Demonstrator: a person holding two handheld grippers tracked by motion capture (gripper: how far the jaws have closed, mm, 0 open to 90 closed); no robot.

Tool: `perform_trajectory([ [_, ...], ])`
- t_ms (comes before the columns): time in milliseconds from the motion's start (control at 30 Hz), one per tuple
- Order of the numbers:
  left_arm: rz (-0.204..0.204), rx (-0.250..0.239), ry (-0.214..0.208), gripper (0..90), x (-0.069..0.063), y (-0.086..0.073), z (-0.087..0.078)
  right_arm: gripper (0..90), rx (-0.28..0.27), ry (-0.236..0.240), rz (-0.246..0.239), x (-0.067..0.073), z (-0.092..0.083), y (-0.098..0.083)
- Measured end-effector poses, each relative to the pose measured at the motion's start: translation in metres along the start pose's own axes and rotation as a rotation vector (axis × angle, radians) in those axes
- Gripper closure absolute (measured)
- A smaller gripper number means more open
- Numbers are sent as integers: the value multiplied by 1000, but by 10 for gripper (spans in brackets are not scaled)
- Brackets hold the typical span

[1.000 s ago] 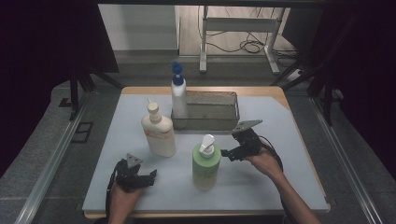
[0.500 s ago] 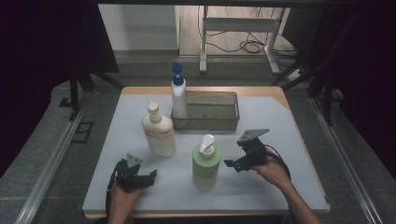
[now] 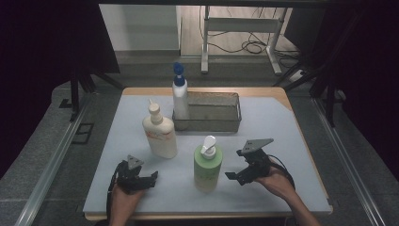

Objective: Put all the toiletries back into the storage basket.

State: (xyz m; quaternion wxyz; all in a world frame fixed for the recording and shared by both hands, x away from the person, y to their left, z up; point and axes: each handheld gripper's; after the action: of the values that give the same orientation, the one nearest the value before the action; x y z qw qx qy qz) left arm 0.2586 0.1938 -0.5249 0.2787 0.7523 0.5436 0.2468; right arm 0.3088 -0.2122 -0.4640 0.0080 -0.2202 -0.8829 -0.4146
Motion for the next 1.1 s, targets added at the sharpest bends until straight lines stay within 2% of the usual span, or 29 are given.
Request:
perform_trajectory([
  [200,0,1,-1,121,0,0,0,12,4,25,-18,13,-1,5],
  [400,0,0,0,121,0,0,0,27,-21,33,-54,24,-2,14],
  [633,0,1,0,121,0,0,0,36,-27,57,-78,34,1,23],
  [1100,0,1,-1,121,0,0,0,22,-25,70,-125,46,12,43],
])
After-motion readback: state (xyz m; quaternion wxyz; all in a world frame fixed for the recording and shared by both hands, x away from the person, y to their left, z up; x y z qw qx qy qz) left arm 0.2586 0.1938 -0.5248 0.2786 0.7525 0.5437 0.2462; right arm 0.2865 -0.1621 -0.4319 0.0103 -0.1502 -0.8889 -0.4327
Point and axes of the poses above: each handheld gripper's, and its own axes: z roughly forward along the jaws, y roughly out of its top, x roughly to its left, and after that the axes turned 8 degrees about y, right-handed
